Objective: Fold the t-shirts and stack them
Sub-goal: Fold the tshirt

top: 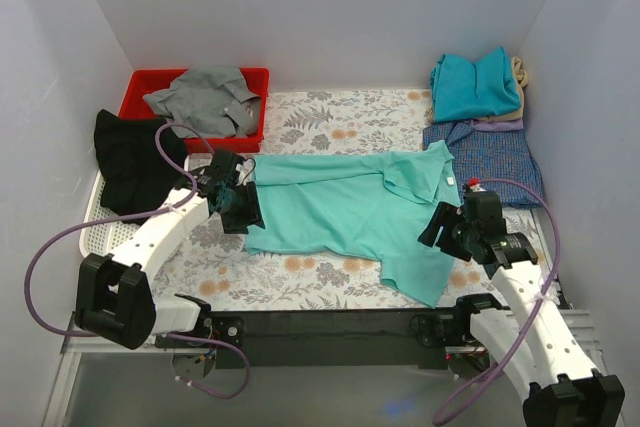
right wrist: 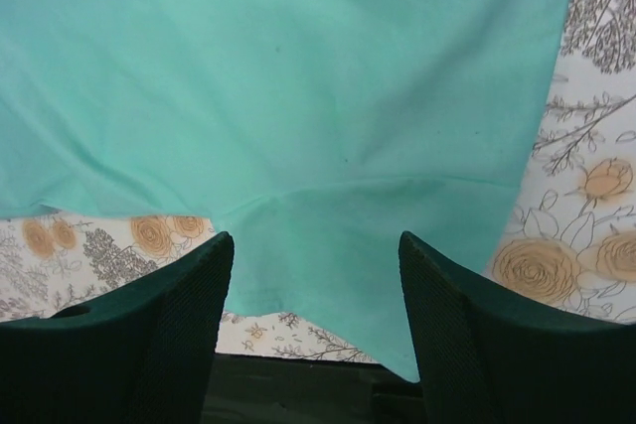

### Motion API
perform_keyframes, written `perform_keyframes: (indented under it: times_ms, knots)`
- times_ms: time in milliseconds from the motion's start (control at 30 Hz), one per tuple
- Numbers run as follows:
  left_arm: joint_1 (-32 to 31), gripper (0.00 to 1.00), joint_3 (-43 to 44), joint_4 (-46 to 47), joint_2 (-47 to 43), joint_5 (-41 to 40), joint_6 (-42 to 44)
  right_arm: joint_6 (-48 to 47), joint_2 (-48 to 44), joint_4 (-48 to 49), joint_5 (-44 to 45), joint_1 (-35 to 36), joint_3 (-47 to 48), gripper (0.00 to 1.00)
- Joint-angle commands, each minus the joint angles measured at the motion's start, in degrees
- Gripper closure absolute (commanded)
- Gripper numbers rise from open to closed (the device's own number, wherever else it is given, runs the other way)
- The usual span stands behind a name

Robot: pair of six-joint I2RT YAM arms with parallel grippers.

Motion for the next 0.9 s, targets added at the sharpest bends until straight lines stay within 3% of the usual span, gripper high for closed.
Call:
perform_keyframes:
  times_ms: [0, 133, 167, 300, 600, 867]
  knots:
    - [-0.2, 0.55, -2.8, -6.0, -1.7, -3.4, -4.7, 8.1, -3.8, -6.4, 2.4, 2.5, -1.1, 0.26]
    - [-0.2, 0.55, -6.5, -5.5, -2.4, -3.3, -8.0, 11.3, -7.7, -14.3, 6.4, 4.3, -1.4, 0.23]
    - [-0.2, 0.55, -7.0, -5.3, -2.3, -3.1, -9.2, 11.2, -8.1, -15.0, 6.7, 4.8, -1.0, 0.15]
    - [-0.2, 0.55, -8.3, -4.2, -1.5, -3.9, -11.1, 13.4, -7.5, -20.9, 9.7, 6.0, 2.5, 0.12]
    - [-0.2, 0.55, -6.7, -0.1, 7.0, -5.7, -11.4, 11.2, -2.8, -22.2, 11.4, 6.1, 3.8, 0.12]
    - [-0.2, 0.54, -4.8, 3.0, 8.1, -8.9, -12.2, 10.8, -2.4, -20.1, 8.7, 6.2, 1.9, 0.12]
